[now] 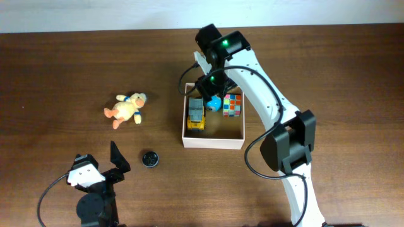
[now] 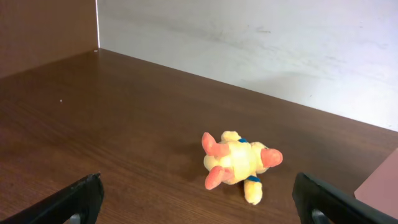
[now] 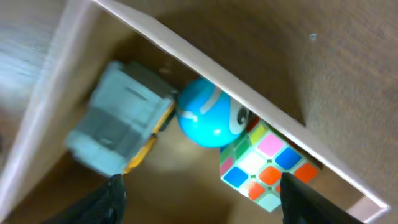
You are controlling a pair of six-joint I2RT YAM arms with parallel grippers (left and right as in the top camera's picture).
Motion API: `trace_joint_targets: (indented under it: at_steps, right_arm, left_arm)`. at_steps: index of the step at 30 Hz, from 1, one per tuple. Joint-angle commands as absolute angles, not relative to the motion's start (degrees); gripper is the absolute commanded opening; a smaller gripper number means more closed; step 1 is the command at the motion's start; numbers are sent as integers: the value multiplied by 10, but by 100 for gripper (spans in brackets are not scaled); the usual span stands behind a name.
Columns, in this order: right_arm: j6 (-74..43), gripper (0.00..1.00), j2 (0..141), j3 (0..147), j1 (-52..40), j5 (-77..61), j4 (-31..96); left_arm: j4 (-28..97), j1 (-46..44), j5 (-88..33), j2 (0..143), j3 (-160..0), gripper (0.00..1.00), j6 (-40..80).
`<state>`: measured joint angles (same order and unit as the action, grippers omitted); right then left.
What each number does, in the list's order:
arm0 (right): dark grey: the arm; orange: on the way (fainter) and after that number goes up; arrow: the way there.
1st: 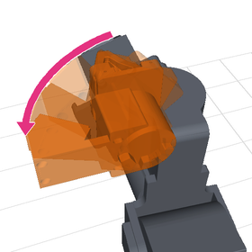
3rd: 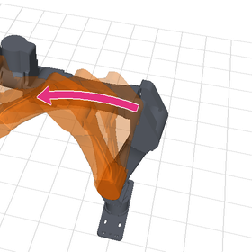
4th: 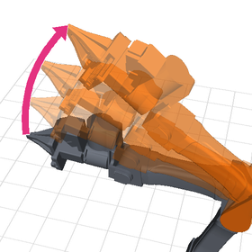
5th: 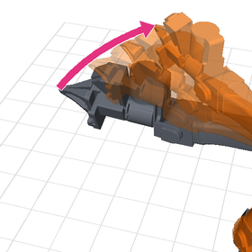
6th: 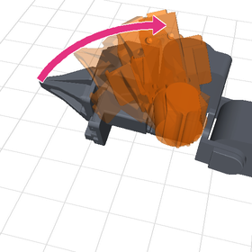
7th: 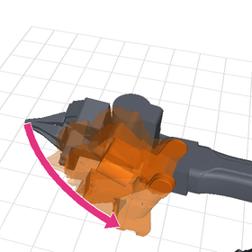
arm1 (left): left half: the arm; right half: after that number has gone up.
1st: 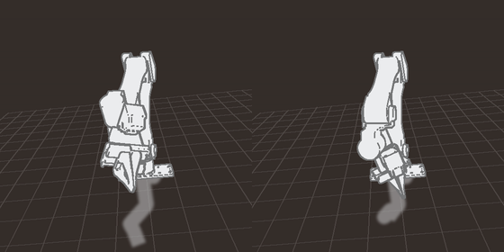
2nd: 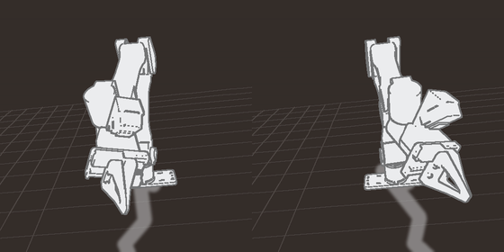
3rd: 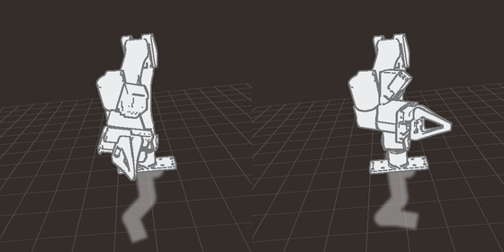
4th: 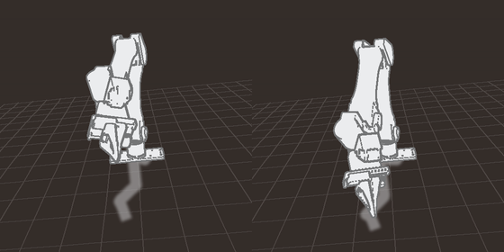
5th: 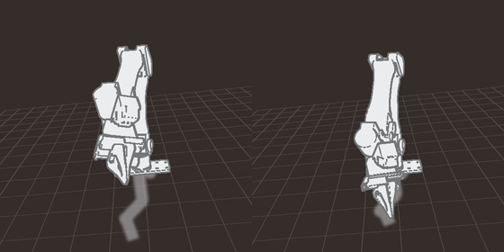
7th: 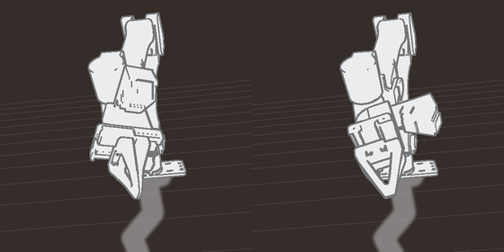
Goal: Pack container
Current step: 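Carry the ball over the box and lower it with the right gripper, then open the right gripper and raise it away from the box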
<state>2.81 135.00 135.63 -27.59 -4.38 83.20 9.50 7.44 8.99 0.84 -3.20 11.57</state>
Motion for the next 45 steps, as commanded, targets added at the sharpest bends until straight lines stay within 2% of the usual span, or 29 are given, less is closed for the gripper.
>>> trace_joint_targets:
  at_steps: [1,8,14,17,29,34,38,45]
  right_arm:
    - [60,75,1324,1428,-287,-91,847]
    - [88,75,1325,1470,-337,-112,847]
    - [47,79,1325,1464,-353,-35,816]
    - [-6,79,1325,1470,-326,11,801]
    - [-178,80,1325,1470,-129,49,822]
    - [-178,87,1326,1444,-86,53,833]
    - [-178,100,1326,1405,-69,53,834]
    - [-179,99,1326,1348,-52,52,831]
  left_arm:
    - [93,72,86,3,-28,99,106]
    - [93,72,86,3,-28,99,106]
    - [93,72,86,3,-28,99,106]
    - [93,72,86,3,-28,99,106]
    - [93,72,86,3,-28,99,106]
    - [93,72,86,3,-28,99,106]
    - [93,72,86,3,-28,99,106]
    - [93,72,86,3,-28,99,106]
